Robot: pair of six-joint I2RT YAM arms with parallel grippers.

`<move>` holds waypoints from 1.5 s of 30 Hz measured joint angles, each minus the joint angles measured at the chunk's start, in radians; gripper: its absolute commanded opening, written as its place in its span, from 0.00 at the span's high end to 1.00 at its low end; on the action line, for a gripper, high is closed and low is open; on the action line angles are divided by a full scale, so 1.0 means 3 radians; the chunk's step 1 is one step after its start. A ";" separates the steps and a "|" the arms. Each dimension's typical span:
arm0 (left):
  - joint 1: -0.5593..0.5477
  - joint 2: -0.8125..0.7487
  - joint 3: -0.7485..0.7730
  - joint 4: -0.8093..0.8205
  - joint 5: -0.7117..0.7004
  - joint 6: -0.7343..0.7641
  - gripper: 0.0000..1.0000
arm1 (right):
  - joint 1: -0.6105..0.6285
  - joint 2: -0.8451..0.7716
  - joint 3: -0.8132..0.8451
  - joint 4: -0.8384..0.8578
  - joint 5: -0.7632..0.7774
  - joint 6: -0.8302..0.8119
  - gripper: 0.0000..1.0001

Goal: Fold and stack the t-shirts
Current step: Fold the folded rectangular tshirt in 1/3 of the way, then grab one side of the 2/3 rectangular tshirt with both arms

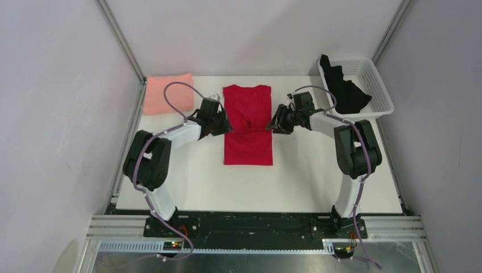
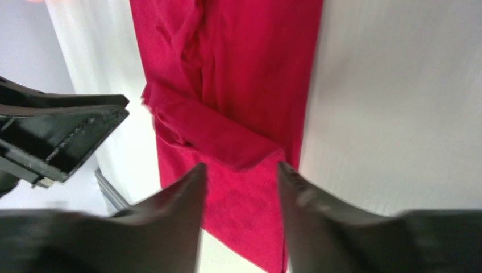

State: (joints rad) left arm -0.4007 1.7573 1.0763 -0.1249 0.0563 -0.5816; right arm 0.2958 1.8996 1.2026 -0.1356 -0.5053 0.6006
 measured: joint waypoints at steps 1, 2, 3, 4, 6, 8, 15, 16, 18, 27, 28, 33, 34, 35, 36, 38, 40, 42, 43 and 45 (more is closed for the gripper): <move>0.0020 0.0031 0.0034 -0.0003 0.0013 0.0039 0.11 | -0.0013 0.0045 0.0056 -0.0019 0.0001 0.0010 0.11; 0.0045 0.0060 0.0084 -0.0014 0.0029 0.0037 0.06 | -0.0027 0.0089 0.0126 -0.0048 0.0013 -0.0019 0.06; 0.0066 0.0066 0.0117 -0.0019 0.0038 0.0065 0.02 | -0.0037 0.0111 0.0182 -0.0079 0.0027 -0.0027 0.02; 0.0086 0.0066 0.0154 -0.0024 0.0046 0.0057 0.01 | -0.0042 0.0113 0.0230 -0.0108 0.0058 -0.0067 0.01; 0.0116 0.0024 0.0186 -0.0015 0.0064 0.0058 0.01 | -0.0047 0.0076 0.0284 -0.0145 0.0127 -0.0125 0.01; 0.0128 -0.0075 0.0159 -0.0009 0.0085 0.0053 0.00 | -0.0029 -0.0032 0.0267 -0.0214 0.0239 -0.0186 0.01; 0.0093 -0.0848 -0.0750 0.0146 0.0230 -0.0074 0.00 | 0.0308 -0.0823 -0.0439 -0.0259 0.0479 -0.0252 0.01; 0.0072 -0.0950 -0.0916 0.0154 0.0251 -0.0107 0.00 | 0.0367 -0.0928 -0.0582 -0.0252 0.0492 -0.0239 0.02; 0.0008 -0.1130 -0.1246 0.0172 0.0271 -0.0189 0.01 | 0.0479 -0.1123 -0.0870 -0.0258 0.0526 -0.0193 0.04; -0.0183 -0.1284 -0.1781 0.0450 0.0290 -0.0515 0.44 | 0.0704 -0.1235 -0.1437 -0.0211 0.0638 0.0122 0.34; -0.0188 -0.1244 -0.1781 0.0477 0.0292 -0.0528 0.48 | 0.0712 -0.1219 -0.1448 -0.0170 0.0664 0.0169 0.36; -0.0226 -0.1139 -0.1794 0.0573 0.0346 -0.0580 0.53 | 0.0745 -0.1216 -0.1539 -0.0061 0.0796 0.0333 0.45; -0.0233 -0.1139 -0.1807 0.0590 0.0348 -0.0593 0.55 | 0.0750 -0.1216 -0.1562 -0.0047 0.0827 0.0359 0.45; -0.0238 -0.1138 -0.1816 0.0603 0.0348 -0.0600 0.56 | 0.0752 -0.1214 -0.1573 -0.0046 0.0851 0.0366 0.47; -0.0240 -0.1132 -0.1821 0.0613 0.0348 -0.0598 0.58 | 0.0754 -0.1213 -0.1583 -0.0039 0.0863 0.0385 0.48; -0.0242 -0.1111 -0.1823 0.0637 0.0351 -0.0599 0.60 | 0.0757 -0.1200 -0.1584 -0.0015 0.0898 0.0417 0.49; -0.0247 -0.1087 -0.1823 0.0661 0.0348 -0.0600 0.65 | 0.0757 -0.1179 -0.1584 0.0015 0.0907 0.0441 0.51; -0.0251 -0.1069 -0.1825 0.0674 0.0336 -0.0603 0.72 | 0.0763 -0.1162 -0.1587 0.0057 0.0913 0.0456 0.53; -0.0251 -0.1058 -0.1825 0.0675 0.0323 -0.0598 0.78 | 0.0765 -0.1152 -0.1589 0.0078 0.0913 0.0465 0.56; -0.0256 -0.1035 -0.1831 0.0694 0.0300 -0.0596 0.91 | 0.0776 -0.1130 -0.1592 0.0126 0.0912 0.0477 0.58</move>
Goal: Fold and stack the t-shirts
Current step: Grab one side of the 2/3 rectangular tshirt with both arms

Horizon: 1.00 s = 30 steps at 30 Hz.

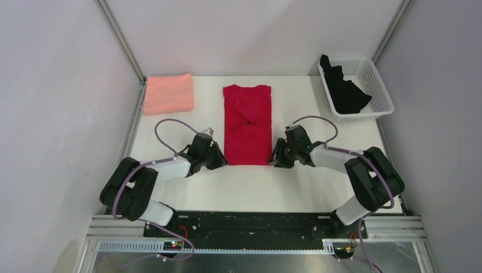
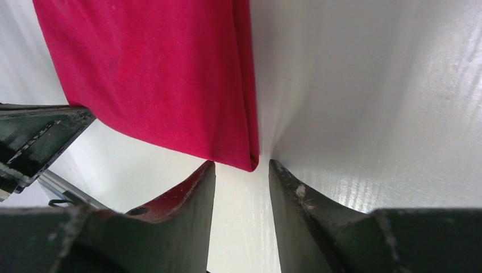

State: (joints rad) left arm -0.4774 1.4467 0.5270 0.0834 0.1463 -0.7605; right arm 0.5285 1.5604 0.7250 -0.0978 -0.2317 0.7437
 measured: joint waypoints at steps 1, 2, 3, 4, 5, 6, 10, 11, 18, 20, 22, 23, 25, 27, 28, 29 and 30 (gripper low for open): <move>-0.0003 0.0013 -0.0003 0.0010 -0.0014 -0.0008 0.95 | 0.0006 0.0011 -0.0003 0.0019 0.0000 0.0013 0.58; -0.0004 0.0024 -0.0003 0.0019 -0.0017 -0.0020 0.99 | 0.0013 0.0020 -0.0005 0.0042 -0.0003 0.0017 0.60; -0.0008 0.0036 -0.0001 0.0036 -0.0015 -0.0029 0.99 | 0.0025 0.0033 -0.0005 0.0062 -0.0005 0.0023 0.61; -0.0017 0.0046 0.0008 0.0047 -0.0015 -0.0028 1.00 | 0.0042 0.0047 -0.0005 0.0090 -0.0005 0.0024 0.64; -0.0025 0.0061 0.0022 0.0051 -0.0023 -0.0029 1.00 | 0.0047 0.0061 -0.0005 0.0116 -0.0015 0.0028 0.68; -0.0036 0.0081 0.0042 0.0053 -0.0032 -0.0028 1.00 | 0.0070 0.0076 -0.0005 0.0142 -0.0017 0.0028 0.72; -0.0065 0.0164 0.0132 0.0053 -0.0086 -0.0025 1.00 | 0.0088 0.0150 -0.0011 0.0240 -0.0032 0.0038 0.94; -0.0070 0.0172 0.0141 0.0055 -0.0104 -0.0025 1.00 | 0.0089 0.0158 -0.0011 0.0249 -0.0027 0.0036 1.00; -0.0196 0.0065 0.0032 0.0111 -0.0258 -0.0025 1.00 | 0.0177 0.0121 -0.0018 0.0215 0.0114 -0.0008 1.00; -0.0270 -0.0053 -0.0075 0.0120 -0.0305 -0.0032 1.00 | 0.0249 0.0052 -0.0039 0.0142 0.0173 -0.0064 1.00; -0.0388 -0.0224 -0.0229 0.0134 -0.0384 -0.0070 1.00 | 0.0387 -0.0099 -0.0113 0.0022 0.0234 -0.0123 1.00; -0.0454 -0.0315 -0.0299 0.0120 -0.0423 -0.0092 1.00 | 0.0451 -0.0165 -0.0150 -0.0023 0.0242 -0.0137 1.00; -0.0610 -0.0515 -0.0425 0.0047 -0.0523 -0.0154 1.00 | 0.0614 -0.0336 -0.0266 -0.0111 0.0275 -0.0149 1.00; -0.0796 -0.0744 -0.0548 -0.0084 -0.0629 -0.0239 1.00 | 0.0783 -0.0530 -0.0420 -0.0231 0.0306 -0.0135 1.00; -0.0884 -0.0858 -0.0608 -0.0146 -0.0660 -0.0281 1.00 | 0.0842 -0.0603 -0.0472 -0.0273 0.0310 -0.0121 1.00; -0.0952 -0.0975 -0.0668 -0.0197 -0.0683 -0.0333 1.00 | 0.0937 -0.0702 -0.0543 -0.0341 0.0322 -0.0092 1.00; -0.1047 -0.1132 -0.0749 -0.0281 -0.0710 -0.0390 1.00 | 0.1026 -0.0819 -0.0604 -0.0416 0.0352 -0.0058 1.00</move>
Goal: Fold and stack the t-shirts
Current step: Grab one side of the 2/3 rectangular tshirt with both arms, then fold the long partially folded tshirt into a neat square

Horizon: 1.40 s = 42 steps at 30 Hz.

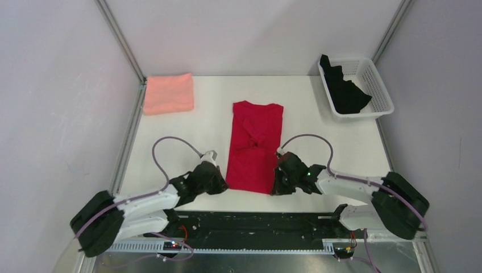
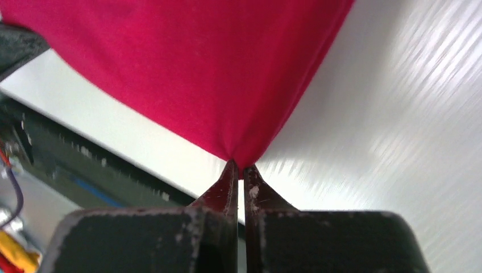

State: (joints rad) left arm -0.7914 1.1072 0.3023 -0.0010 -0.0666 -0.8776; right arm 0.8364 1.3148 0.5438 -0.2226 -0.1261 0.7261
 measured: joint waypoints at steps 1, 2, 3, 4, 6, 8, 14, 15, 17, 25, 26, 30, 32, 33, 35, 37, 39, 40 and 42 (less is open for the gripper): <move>-0.0094 -0.0191 -0.0085 -0.0092 -0.0020 -0.0070 1.00 | 0.0102 -0.0130 -0.0053 -0.0089 0.0025 0.0034 1.00; -0.0177 -0.0357 -0.0155 -0.0186 -0.0032 -0.0137 1.00 | 0.0206 -0.0245 -0.0080 -0.0164 0.0033 0.0067 1.00; -0.0261 -0.0523 -0.0223 -0.0263 -0.0038 -0.0193 1.00 | 0.0295 -0.0351 -0.0093 -0.0239 0.0057 0.0100 1.00; -0.0336 -0.0694 -0.0290 -0.0359 -0.0043 -0.0235 1.00 | 0.0394 -0.0463 -0.0094 -0.0309 0.0083 0.0134 1.00; -0.0432 -0.0993 -0.0380 -0.0521 -0.0057 -0.0295 1.00 | 0.0528 -0.0651 -0.0094 -0.0404 0.0137 0.0179 1.00; -0.0462 -0.1226 -0.0399 -0.0657 -0.0086 -0.0305 1.00 | 0.0562 -0.0814 -0.0094 -0.0464 0.0196 0.0201 1.00; -0.0467 -0.1427 -0.0112 -0.0816 -0.0212 -0.0161 1.00 | 0.0418 -0.1181 -0.0065 -0.0573 0.0294 0.0132 1.00; -0.0467 -0.1408 -0.0024 -0.0824 -0.0249 -0.0116 1.00 | 0.0369 -0.1213 -0.0037 -0.0591 0.0304 0.0104 1.00; -0.0465 -0.1328 0.0193 -0.0829 -0.0365 -0.0003 1.00 | 0.0244 -0.1245 0.0055 -0.0603 0.0315 0.0034 1.00; -0.0123 -0.0806 0.1011 -0.0759 -0.0575 0.0483 1.00 | -0.0462 -0.1246 0.0561 -0.0558 0.0211 -0.0221 1.00; -0.0039 -0.0726 0.1080 -0.0736 -0.0562 0.0528 1.00 | -0.0586 -0.1235 0.0599 -0.0524 0.0156 -0.0242 1.00; 0.0268 -0.0366 0.1400 -0.0646 -0.0437 0.0710 1.00 | -0.0997 -0.1077 0.0734 -0.0359 -0.0141 -0.0277 1.00; 0.0398 -0.0183 0.1559 -0.0612 -0.0361 0.0785 1.00 | -0.1147 -0.0913 0.0815 -0.0252 -0.0296 -0.0299 1.00; 0.0451 -0.0103 0.1625 -0.0596 -0.0332 0.0821 1.00 | -0.1191 -0.0849 0.0846 -0.0220 -0.0340 -0.0306 1.00; 0.0582 0.0093 0.1801 -0.0575 -0.0247 0.0902 1.00 | -0.1298 -0.0664 0.0949 -0.0146 -0.0465 -0.0327 1.00; 0.0680 0.0275 0.1966 -0.0553 -0.0173 0.0975 1.00 | -0.1405 -0.0496 0.1072 -0.0093 -0.0552 -0.0342 1.00; 0.0755 0.0449 0.2125 -0.0535 -0.0107 0.1039 1.00 | -0.1493 -0.0374 0.1185 -0.0043 -0.0609 -0.0361 1.00; 0.0795 0.0546 0.2213 -0.0525 -0.0071 0.1064 1.00 | -0.1539 -0.0317 0.1245 -0.0013 -0.0636 -0.0370 1.00; 0.0875 0.0772 0.2398 -0.0498 0.0027 0.1120 1.00 | -0.1621 -0.0209 0.1329 0.0062 -0.0687 -0.0389 1.00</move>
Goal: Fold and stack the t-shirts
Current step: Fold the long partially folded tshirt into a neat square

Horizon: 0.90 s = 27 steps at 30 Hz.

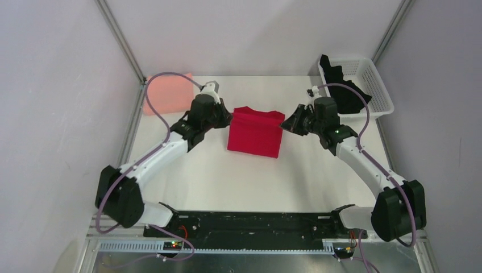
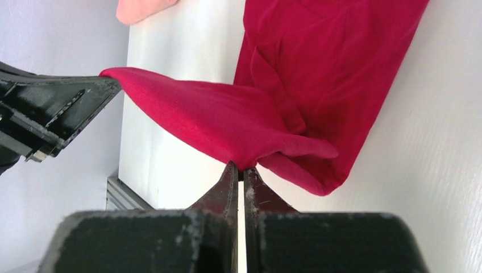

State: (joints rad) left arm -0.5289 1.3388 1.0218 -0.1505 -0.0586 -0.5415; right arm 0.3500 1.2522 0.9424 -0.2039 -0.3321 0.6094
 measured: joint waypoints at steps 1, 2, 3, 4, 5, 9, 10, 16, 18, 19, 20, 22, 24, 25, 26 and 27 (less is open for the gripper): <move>0.0031 0.0107 0.0078 0.0022 0.0042 0.0015 1.00 | -0.0045 0.0057 0.0028 0.0033 -0.0023 -0.0005 1.00; 0.0058 0.0223 0.0154 0.0033 0.0069 0.0038 1.00 | -0.0086 0.0117 0.0051 0.0064 -0.0058 -0.0008 1.00; 0.0085 0.0336 0.0234 0.0034 0.0104 0.0060 1.00 | -0.0132 0.0184 0.0062 0.0098 -0.0088 -0.0010 1.00; 0.0109 0.0456 0.0309 0.0041 0.0136 0.0070 1.00 | -0.0174 0.0254 0.0066 0.0128 -0.0123 -0.0009 1.00; 0.0136 0.0576 0.0388 0.0042 0.0165 0.0083 1.00 | -0.0219 0.0329 0.0066 0.0154 -0.0155 -0.0008 1.00; 0.0215 0.0979 0.0635 0.0037 0.0268 0.0118 1.00 | -0.0357 0.0660 0.0125 0.0249 -0.0275 -0.0009 1.00; 0.0233 0.1072 0.0698 0.0037 0.0289 0.0136 1.00 | -0.0387 0.0763 0.0161 0.0281 -0.0306 -0.0006 1.00; 0.0328 0.1694 0.1177 0.0033 0.0444 0.0276 1.00 | -0.0533 0.1377 0.0390 0.0504 -0.0427 0.0013 1.00; 0.0347 0.1859 0.1300 0.0028 0.0462 0.0312 1.00 | -0.0551 0.1562 0.0481 0.0538 -0.0427 0.0013 1.00; 0.0357 0.1937 0.1358 0.0020 0.0473 0.0326 1.00 | -0.0557 0.1647 0.0520 0.0552 -0.0423 0.0014 1.00; 0.0369 0.2014 0.1410 0.0020 0.0484 0.0328 1.00 | -0.0563 0.1715 0.0553 0.0556 -0.0418 0.0014 1.00; 0.0390 0.2139 0.1488 0.0020 0.0506 0.0328 1.00 | -0.0570 0.1813 0.0600 0.0571 -0.0411 0.0014 1.00; 0.0411 0.2248 0.1550 0.0014 0.0525 0.0327 1.00 | -0.0577 0.1915 0.0673 0.0586 -0.0406 0.0011 1.00; 0.0425 0.2313 0.1595 0.0005 0.0542 0.0327 0.96 | -0.0585 0.1984 0.0738 0.0593 -0.0407 0.0010 1.00; 0.0436 0.2352 0.1621 0.0000 0.0556 0.0327 0.90 | -0.0593 0.2036 0.0779 0.0599 -0.0407 0.0010 0.97; 0.0450 0.2398 0.1657 -0.0011 0.0577 0.0326 0.70 | -0.0603 0.2092 0.0830 0.0600 -0.0417 0.0013 0.87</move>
State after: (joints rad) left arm -0.3939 2.0583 1.5188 -0.1539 0.1146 -0.4438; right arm 0.1692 1.8797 1.1915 -0.0238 -0.4572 0.6132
